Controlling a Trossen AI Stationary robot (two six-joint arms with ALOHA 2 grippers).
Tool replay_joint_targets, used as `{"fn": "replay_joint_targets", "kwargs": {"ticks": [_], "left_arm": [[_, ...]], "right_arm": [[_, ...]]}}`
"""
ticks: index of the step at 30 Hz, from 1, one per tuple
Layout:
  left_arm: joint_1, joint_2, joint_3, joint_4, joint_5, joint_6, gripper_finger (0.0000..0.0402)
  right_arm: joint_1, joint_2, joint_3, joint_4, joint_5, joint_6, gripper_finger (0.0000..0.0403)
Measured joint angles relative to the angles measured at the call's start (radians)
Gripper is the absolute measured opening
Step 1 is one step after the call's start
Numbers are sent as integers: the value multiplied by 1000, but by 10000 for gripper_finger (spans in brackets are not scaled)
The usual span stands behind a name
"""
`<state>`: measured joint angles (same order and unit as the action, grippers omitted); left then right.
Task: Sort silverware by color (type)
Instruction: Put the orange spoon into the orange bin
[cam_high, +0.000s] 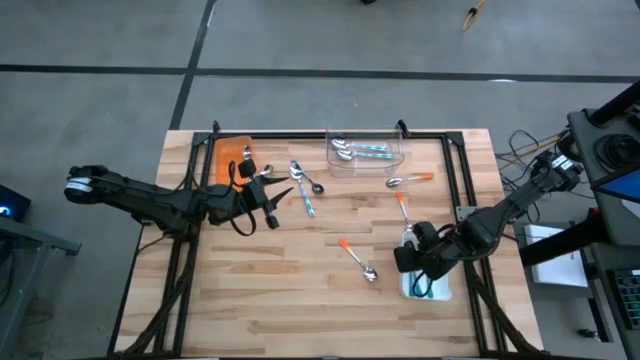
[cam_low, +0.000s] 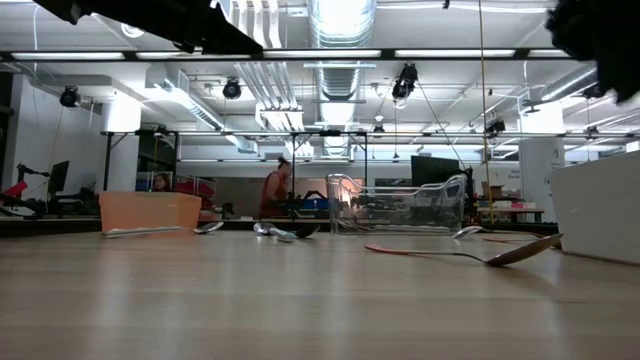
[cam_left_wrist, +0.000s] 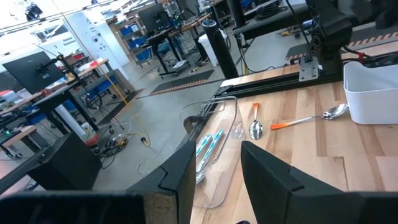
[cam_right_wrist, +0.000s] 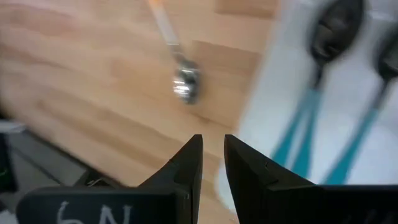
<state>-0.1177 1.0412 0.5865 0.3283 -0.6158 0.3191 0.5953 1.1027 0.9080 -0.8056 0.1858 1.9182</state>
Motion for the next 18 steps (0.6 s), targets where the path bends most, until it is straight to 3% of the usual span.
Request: {"fn": "replay_joint_targets", "kwargs": {"ticks": [8, 18], "left_arm": [[-2, 1, 6, 0, 119, -26, 109], [-8, 9, 11, 2, 323, -178, 109]], "right_arm": [[-43, 0, 155, -5, 154, -290, 59], [-179, 0, 248, -20, 126, -767, 58]]}}
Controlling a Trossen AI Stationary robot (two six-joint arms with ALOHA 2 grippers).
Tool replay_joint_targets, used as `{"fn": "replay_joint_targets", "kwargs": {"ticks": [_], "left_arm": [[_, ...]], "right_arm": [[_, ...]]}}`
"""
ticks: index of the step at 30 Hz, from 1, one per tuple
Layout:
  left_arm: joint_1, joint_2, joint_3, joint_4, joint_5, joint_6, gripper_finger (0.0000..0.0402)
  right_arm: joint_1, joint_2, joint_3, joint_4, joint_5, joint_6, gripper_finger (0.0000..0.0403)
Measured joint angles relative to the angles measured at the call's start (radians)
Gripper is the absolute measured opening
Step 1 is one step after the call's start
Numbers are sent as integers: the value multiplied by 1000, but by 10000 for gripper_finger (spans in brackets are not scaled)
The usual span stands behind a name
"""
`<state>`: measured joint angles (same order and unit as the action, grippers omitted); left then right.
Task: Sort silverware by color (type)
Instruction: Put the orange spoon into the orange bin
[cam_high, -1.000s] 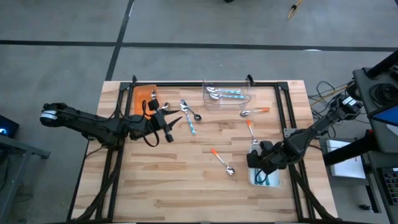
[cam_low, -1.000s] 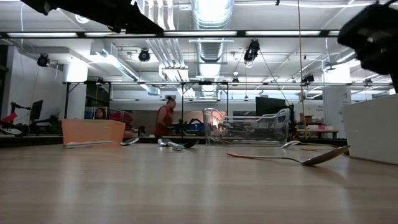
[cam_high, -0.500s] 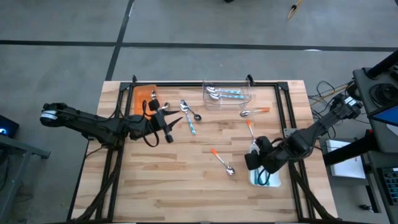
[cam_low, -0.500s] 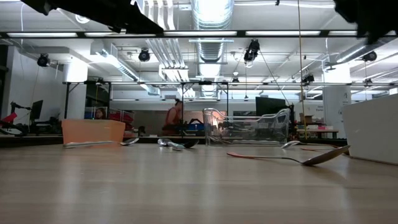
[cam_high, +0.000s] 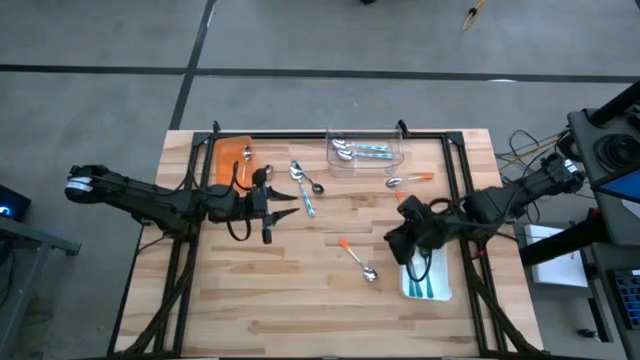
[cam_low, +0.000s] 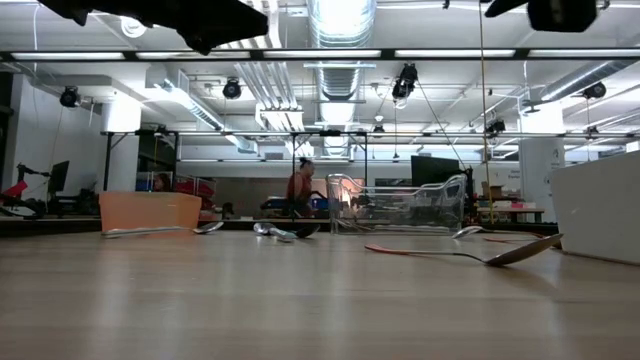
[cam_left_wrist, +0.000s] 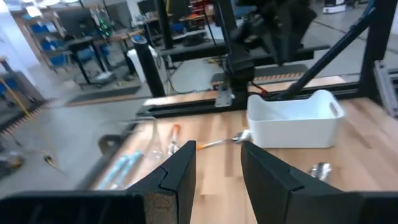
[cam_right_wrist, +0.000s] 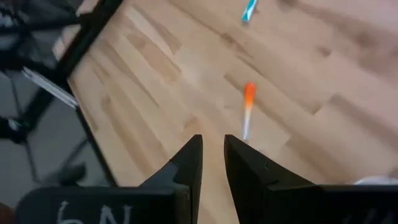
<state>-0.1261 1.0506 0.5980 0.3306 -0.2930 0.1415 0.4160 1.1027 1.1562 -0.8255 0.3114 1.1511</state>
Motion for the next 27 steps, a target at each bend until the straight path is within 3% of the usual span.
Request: {"fn": "replay_joint_targets", "kwargs": {"ticks": [8, 14, 17, 24, 27], "left_arm": [[-27, 115, -2, 92, 5, -103, 109], [-56, 247, 12, 234, 8, -147, 109], [-68, 320, 63, 240, 8, -157, 109], [-80, 472, 190, 226, 79, -87, 109], [-80, 516, 222, 225, 97, -75, 109]], "right_arm": [[-117, -1, 1, -11, -101, -389, 58], [-161, -1, 0, 1, -98, -640, 59], [-161, -1, -7, 56, -36, -753, 59], [-161, -3, -133, 477, -40, -1059, 59], [-162, -3, -222, 714, -103, -1166, 58]]}}
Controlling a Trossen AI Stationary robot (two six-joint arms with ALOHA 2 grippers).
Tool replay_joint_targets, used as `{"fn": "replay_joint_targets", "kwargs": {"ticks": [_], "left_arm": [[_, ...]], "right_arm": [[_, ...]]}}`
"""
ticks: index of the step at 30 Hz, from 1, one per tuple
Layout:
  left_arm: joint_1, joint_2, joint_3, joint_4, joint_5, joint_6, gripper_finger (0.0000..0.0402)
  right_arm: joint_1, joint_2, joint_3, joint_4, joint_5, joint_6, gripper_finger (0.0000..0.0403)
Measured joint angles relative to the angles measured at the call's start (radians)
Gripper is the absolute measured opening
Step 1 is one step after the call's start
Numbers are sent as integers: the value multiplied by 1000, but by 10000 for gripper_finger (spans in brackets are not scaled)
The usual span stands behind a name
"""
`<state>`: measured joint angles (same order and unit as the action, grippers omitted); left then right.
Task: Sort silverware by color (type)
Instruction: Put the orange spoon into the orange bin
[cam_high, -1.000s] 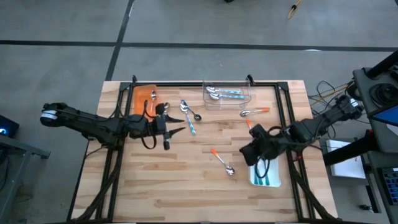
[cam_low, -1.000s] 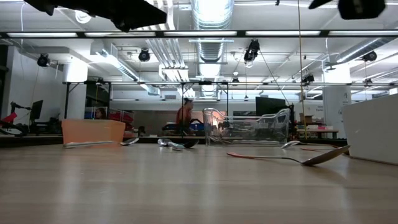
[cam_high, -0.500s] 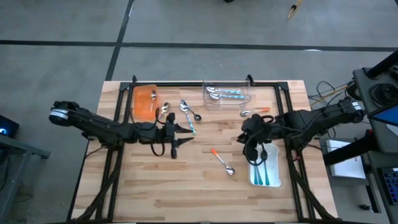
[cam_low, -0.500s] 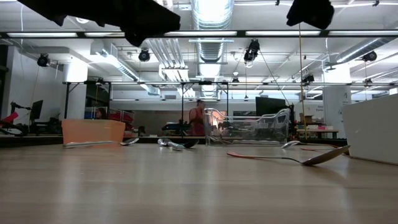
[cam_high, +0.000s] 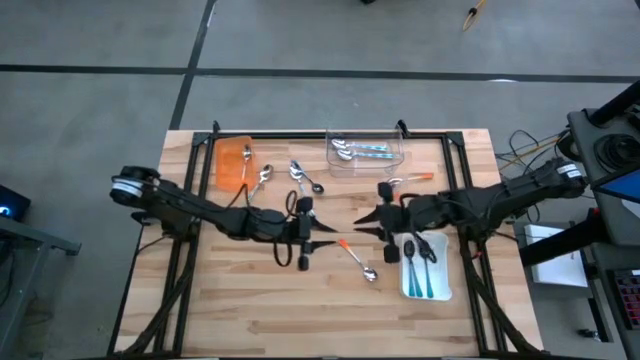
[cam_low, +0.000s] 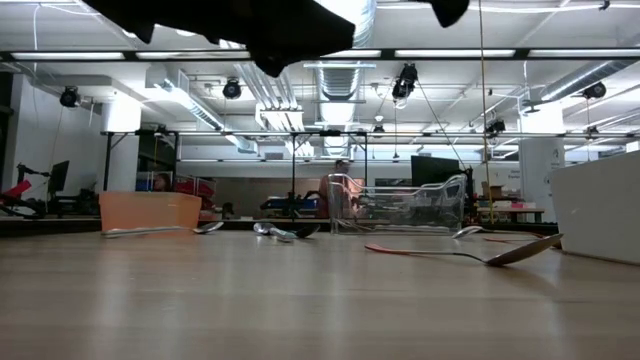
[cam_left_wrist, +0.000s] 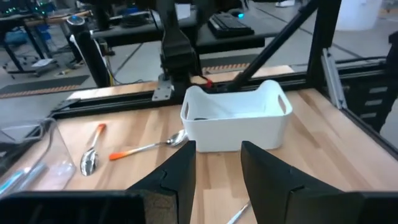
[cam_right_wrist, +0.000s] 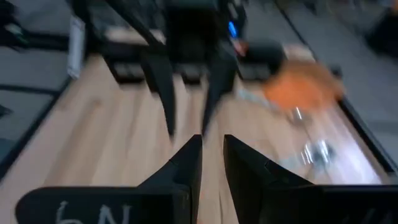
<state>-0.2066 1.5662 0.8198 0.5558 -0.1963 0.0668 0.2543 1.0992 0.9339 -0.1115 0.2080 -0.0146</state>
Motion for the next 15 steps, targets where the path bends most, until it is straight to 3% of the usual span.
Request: {"fn": "replay_joint_targets", "kwargs": {"ticks": [3, 7, 15], "left_arm": [[0, 34, 21, -4, 0, 2, 109], [0, 70, 37, -2, 0, 2, 109], [0, 100, 72, 3, -3, -47, 109]], "right_arm": [[0, -3, -72, 157, -75, -72, 53], [-13, -24, -149, 281, -89, -127, 46], [-82, -115, -240, 355, -168, -177, 43]]}}
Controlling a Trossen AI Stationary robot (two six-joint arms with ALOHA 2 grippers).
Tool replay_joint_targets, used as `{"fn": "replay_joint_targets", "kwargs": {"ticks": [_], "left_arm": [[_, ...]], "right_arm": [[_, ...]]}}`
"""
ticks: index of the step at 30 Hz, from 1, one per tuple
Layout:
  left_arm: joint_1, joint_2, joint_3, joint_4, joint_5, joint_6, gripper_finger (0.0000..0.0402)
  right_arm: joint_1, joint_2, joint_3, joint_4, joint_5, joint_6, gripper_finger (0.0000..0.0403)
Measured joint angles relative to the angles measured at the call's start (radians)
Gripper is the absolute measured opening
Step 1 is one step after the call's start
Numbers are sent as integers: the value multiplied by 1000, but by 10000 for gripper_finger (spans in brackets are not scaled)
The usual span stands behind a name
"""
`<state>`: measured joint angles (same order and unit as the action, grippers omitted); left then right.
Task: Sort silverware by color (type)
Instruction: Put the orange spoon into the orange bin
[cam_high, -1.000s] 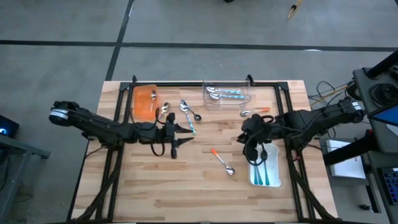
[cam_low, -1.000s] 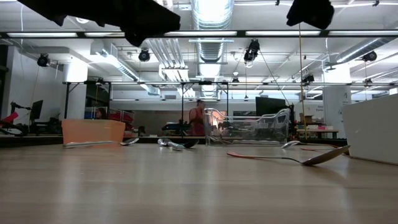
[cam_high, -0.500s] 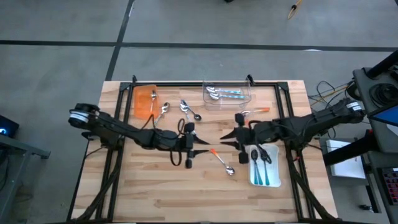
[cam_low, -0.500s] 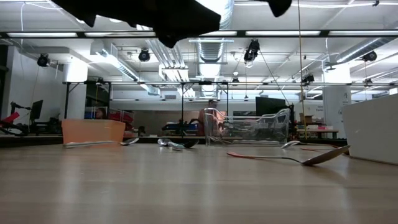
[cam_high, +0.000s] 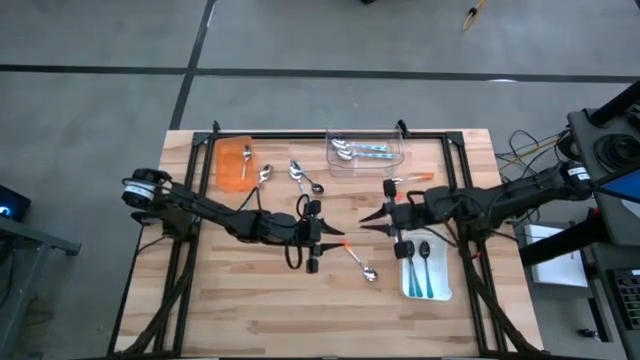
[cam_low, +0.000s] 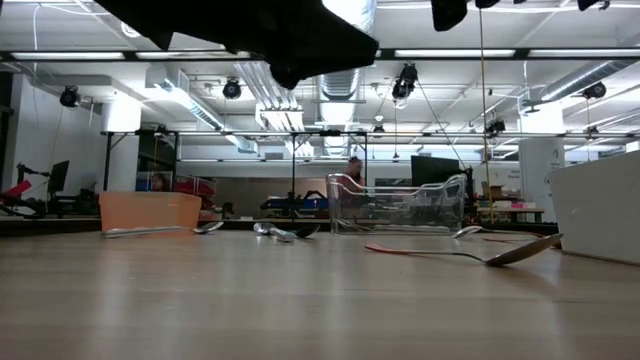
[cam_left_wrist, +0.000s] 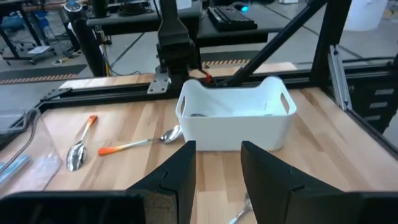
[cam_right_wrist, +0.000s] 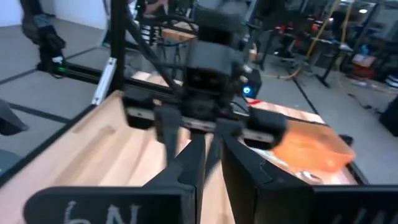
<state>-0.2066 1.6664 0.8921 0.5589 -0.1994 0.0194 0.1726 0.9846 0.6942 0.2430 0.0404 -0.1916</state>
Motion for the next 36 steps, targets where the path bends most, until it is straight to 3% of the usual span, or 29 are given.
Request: {"fn": "replay_joint_targets", "kwargs": {"ticks": [22, 26, 36], "left_arm": [[8, 229, 271, -54, -1, 14, 109], [8, 263, 341, -162, -1, 5, 109], [8, 275, 523, -683, 0, 61, 109]], "right_arm": [[-72, -320, -102, -115, -127, -56, 43], [-77, -363, -120, -130, -127, -62, 43], [-80, -426, -137, -163, -123, -52, 43]]}}
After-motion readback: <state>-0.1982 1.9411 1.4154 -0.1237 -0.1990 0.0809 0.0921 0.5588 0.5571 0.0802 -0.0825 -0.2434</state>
